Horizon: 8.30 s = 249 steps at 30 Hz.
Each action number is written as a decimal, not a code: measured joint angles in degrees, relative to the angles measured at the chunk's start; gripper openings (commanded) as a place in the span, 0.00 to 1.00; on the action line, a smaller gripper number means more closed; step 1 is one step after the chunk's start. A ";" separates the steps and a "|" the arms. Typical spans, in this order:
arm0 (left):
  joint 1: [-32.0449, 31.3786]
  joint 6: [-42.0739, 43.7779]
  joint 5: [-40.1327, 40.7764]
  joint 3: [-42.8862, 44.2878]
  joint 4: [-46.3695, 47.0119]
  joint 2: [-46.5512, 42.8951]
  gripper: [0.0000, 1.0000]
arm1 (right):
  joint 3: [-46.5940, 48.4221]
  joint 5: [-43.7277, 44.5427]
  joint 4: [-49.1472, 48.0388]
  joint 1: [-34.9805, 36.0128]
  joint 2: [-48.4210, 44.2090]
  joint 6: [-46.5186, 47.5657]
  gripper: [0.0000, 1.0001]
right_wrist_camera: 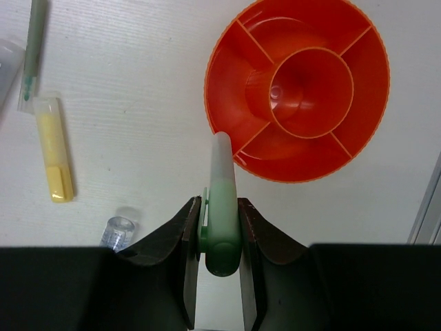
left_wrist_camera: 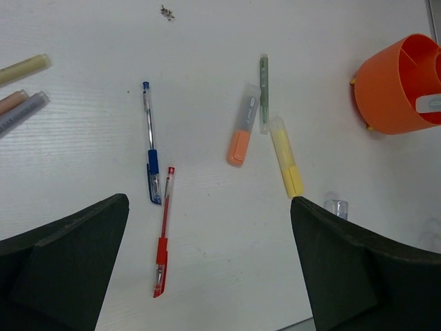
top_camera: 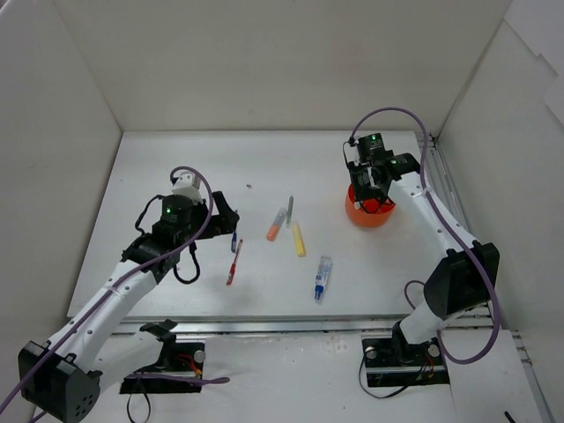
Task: Sort the stationery into containers
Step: Place the pen in the storage box, then pick up the pen from the center of the board, then place the pen in the storage box.
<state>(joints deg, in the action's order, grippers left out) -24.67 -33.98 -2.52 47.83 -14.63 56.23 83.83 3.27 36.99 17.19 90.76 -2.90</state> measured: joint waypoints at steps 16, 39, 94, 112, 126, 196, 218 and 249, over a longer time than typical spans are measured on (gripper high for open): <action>0.04 0.63 -3.48 0.00 0.76 3.15 1.00 | 3.65 1.01 -2.14 -0.72 4.24 3.21 0.00; 0.74 0.61 -4.07 0.00 -0.57 3.28 1.00 | 1.64 0.46 -3.04 1.75 1.57 5.95 0.74; 0.24 -0.09 -3.63 -7.41 -3.37 -8.74 1.00 | -16.81 14.43 -20.04 16.28 15.41 -18.62 0.85; 0.24 -0.52 -3.65 -7.89 -2.99 -9.11 1.00 | -13.09 18.75 -20.09 20.17 12.26 -42.86 0.98; 0.24 -0.94 -5.57 -10.62 -3.41 -15.08 1.00 | -10.97 21.00 -20.39 19.08 15.04 -65.81 0.98; 0.24 -2.03 -0.20 -10.54 -12.55 -18.10 1.00 | -1.16 36.92 -21.57 18.36 17.55 -46.23 0.00; 0.24 -2.69 0.92 -8.61 -11.69 -14.08 1.00 | -18.10 57.81 -69.16 13.46 1.53 6.12 0.00; 0.24 -2.93 4.52 -7.85 -11.72 -10.91 1.00 | -16.15 74.73 -72.89 14.23 16.24 8.48 0.10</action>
<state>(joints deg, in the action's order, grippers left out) -24.43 -36.91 2.00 39.99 -26.35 45.32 67.68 78.00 -35.90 31.42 107.00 5.58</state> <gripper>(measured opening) 0.996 0.251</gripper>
